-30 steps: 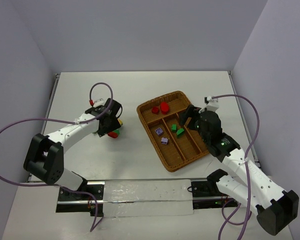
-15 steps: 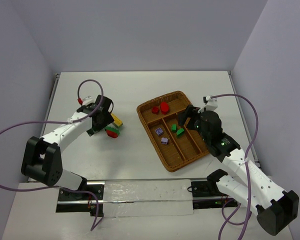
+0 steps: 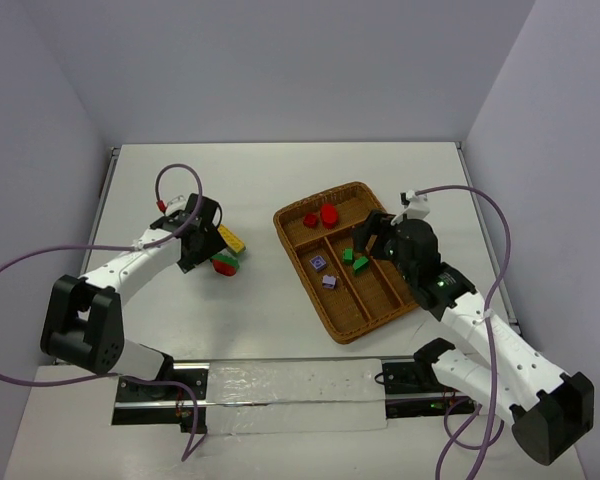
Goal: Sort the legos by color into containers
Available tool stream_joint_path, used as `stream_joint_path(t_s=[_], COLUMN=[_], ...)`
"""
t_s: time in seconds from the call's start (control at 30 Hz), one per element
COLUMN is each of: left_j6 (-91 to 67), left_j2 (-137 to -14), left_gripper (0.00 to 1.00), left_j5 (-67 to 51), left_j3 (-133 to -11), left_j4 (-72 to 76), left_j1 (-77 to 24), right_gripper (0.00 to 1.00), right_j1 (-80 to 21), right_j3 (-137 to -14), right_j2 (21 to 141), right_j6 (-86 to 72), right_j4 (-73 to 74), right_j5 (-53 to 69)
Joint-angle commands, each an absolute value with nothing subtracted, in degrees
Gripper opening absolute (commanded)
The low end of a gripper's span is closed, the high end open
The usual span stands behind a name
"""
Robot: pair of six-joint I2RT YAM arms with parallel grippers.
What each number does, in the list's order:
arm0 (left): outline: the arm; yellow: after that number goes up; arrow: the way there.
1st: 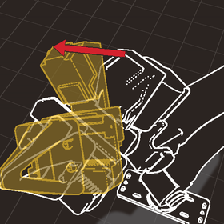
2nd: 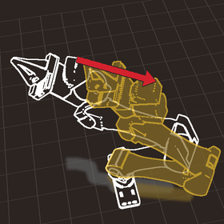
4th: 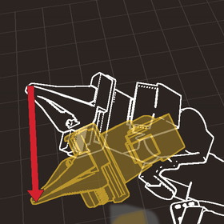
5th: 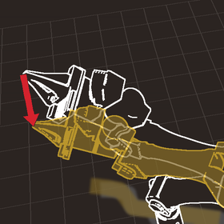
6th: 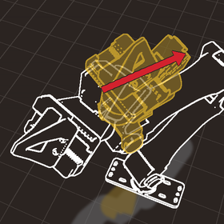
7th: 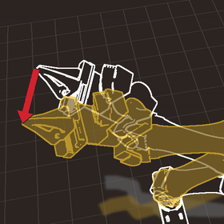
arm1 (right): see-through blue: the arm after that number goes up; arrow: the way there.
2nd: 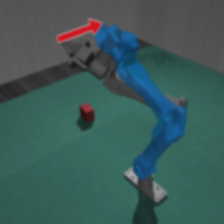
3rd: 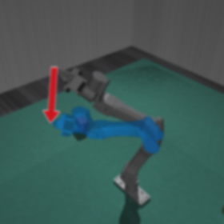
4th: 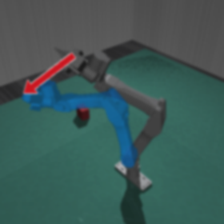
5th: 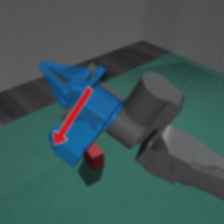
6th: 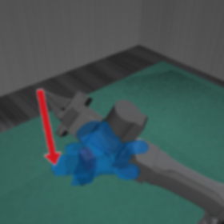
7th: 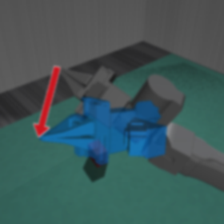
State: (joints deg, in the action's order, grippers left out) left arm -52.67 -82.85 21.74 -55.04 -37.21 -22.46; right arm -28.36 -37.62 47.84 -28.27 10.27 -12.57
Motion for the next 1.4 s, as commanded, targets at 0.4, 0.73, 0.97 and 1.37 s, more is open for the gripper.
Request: stream_joint_path(t_s=[0.4, 0.73, 0.97, 1.37], left_j6=[-57.0, -57.0, -53.8, -52.1], left_j2=[-87.9, -86.6, -80.2, -63.6], left_gripper=[0.83, 0.57, 0.33, 0.13], left_j5=[15.6, 16.2, 17.3, 5.9], left_j3=[-51.4, -49.2, -44.6, -40.3], left_j4=[-24.6, -25.8, -27.4, -20.2], left_j1=[-22.5, -22.5, -22.5, -22.5], right_gripper=[0.80, 0.80, 0.80, 0.83], right_j1=[-28.9, -29.0, -29.3, -45.5], right_j3=[-40.8, -41.0, -41.9, -55.4], right_j2=[48.0, 47.6, 49.6, 73.2], right_j6=[-28.2, -28.4, -27.7, -19.9], right_j4=[7.7, 7.8, 6.3, 3.5], right_j5=[-12.4, -12.3, -10.5, 17.5])
